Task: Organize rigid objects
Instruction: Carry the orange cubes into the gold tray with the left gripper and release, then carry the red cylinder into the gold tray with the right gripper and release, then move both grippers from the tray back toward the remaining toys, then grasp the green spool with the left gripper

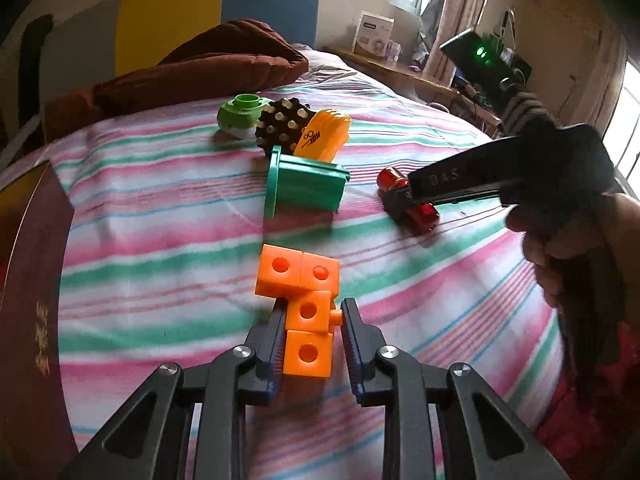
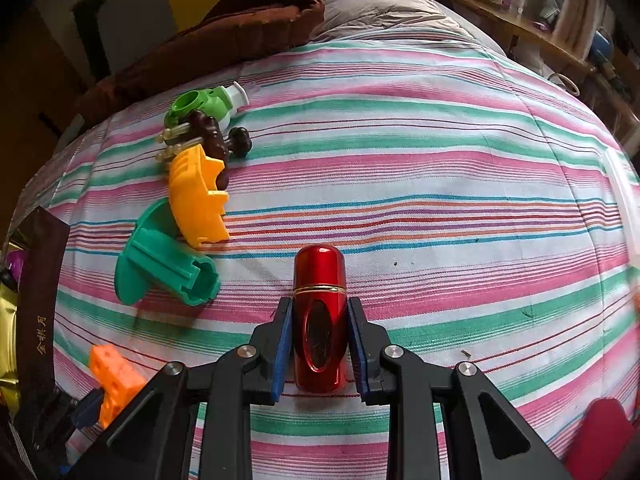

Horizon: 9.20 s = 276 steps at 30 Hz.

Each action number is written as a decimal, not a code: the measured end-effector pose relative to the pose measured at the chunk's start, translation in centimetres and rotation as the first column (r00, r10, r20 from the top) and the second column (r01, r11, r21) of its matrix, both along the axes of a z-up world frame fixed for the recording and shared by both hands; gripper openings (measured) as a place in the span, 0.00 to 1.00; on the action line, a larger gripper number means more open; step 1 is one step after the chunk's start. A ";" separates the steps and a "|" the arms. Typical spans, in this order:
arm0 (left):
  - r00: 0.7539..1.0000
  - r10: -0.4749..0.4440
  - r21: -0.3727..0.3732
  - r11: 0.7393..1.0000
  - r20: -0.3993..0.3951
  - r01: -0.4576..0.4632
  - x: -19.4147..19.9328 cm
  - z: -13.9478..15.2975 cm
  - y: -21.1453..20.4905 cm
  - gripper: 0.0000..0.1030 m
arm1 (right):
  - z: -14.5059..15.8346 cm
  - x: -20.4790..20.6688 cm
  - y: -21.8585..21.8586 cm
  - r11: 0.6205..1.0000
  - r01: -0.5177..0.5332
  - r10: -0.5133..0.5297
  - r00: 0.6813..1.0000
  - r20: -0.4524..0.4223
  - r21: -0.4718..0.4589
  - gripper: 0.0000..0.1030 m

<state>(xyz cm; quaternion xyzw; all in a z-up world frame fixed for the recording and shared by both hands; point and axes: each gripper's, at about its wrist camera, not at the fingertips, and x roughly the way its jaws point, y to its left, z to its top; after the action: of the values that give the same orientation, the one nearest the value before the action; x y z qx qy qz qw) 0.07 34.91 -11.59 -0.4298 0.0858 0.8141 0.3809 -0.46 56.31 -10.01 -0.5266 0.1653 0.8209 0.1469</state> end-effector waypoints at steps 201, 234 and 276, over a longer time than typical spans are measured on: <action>0.934 0.312 0.065 0.950 -0.176 -0.305 3.8 7.4 -23.8 0.38 | 2.2 1.4 -14.3 0.983 -0.178 0.179 0.983 -0.026 0.038 0.36; 0.983 0.121 0.014 0.993 -0.136 -0.121 4.6 8.5 -13.4 0.38 | 1.5 1.7 1.1 0.992 0.097 -0.109 0.983 -0.145 -0.084 0.43; 0.968 0.238 -0.146 0.958 -0.074 -0.247 -5.8 2.0 5.4 0.41 | 1.7 1.3 2.9 0.958 0.121 -0.174 0.966 -0.192 -0.259 0.57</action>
<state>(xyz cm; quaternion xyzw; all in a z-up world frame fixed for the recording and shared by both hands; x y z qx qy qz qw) -5.75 40.27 -9.57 -0.4423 0.1056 0.8573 0.2412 0.79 59.16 -8.36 -0.4361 0.3191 0.8324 0.1233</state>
